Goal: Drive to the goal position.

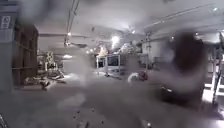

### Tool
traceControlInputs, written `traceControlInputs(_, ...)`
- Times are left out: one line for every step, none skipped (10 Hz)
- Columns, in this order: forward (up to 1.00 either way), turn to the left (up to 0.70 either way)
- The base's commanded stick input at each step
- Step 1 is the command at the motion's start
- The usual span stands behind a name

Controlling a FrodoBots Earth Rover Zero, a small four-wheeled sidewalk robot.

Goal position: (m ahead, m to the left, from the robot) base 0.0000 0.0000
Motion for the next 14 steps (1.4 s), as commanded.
traceControlInputs(0.0, -0.45)
traceControlInputs(0.0, -0.45)
traceControlInputs(0.0, -0.45)
traceControlInputs(0.0, -0.45)
traceControlInputs(0.0, -0.45)
traceControlInputs(0.0, -0.45)
traceControlInputs(0.0, -0.45)
traceControlInputs(0.0, -0.45)
traceControlInputs(0.0, -0.34)
traceControlInputs(0.0, 0.0)
traceControlInputs(0.0, 0.0)
traceControlInputs(0.0, -0.31)
traceControlInputs(0.0, -0.45)
traceControlInputs(0.0, -0.45)
